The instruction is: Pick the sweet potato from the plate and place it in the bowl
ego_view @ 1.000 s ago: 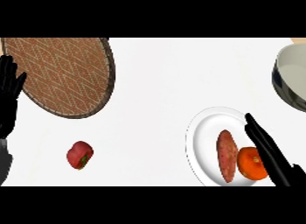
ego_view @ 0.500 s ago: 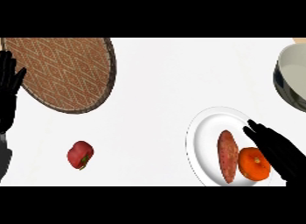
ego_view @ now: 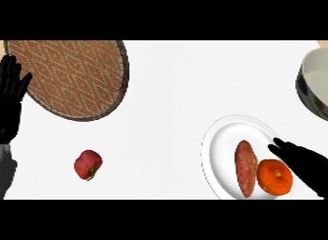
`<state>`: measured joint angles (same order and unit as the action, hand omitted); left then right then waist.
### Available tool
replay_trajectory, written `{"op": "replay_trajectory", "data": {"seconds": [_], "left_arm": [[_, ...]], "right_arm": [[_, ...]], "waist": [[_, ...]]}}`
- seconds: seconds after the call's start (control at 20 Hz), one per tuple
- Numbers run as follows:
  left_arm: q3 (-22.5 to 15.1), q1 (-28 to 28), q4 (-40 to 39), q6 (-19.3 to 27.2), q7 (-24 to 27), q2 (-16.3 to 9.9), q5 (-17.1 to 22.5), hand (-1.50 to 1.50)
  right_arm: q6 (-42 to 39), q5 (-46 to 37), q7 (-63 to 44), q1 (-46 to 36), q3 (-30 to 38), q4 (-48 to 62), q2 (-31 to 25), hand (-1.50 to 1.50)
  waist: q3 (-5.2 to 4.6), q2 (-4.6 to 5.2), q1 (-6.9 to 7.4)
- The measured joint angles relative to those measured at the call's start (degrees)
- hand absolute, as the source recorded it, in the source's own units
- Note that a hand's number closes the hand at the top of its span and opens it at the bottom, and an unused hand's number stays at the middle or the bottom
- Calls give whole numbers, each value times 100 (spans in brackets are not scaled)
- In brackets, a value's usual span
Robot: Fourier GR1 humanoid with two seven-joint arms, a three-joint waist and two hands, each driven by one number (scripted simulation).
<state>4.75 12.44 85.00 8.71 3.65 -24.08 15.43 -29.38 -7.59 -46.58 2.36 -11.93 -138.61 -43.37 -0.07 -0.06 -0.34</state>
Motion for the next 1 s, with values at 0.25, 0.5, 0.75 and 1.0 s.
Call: {"op": "replay_trajectory", "data": {"seconds": [0.25, 0.5, 0.75, 1.0], "left_arm": [[112, 54, 55, -116, -148, 40, -69, 0], [213, -13, 200, -184, -232, 103, -134, 0], [326, 50, 212, -281, -333, 125, -191, 0], [375, 69, 147, -322, -284, 254, -301, 0]], "right_arm": [[-247, 86, -194, -191, -43, 31, 354, -150], [-472, -266, 137, 58, 1, 281, 611, -150], [-481, -982, 428, 62, -276, 797, 1059, -150], [-469, -1514, 1118, 261, -151, 1260, 1207, -150]], "waist": [[3, 3, 27], [6, 2, 25], [8, 4, 32], [9, 5, 20]]}}
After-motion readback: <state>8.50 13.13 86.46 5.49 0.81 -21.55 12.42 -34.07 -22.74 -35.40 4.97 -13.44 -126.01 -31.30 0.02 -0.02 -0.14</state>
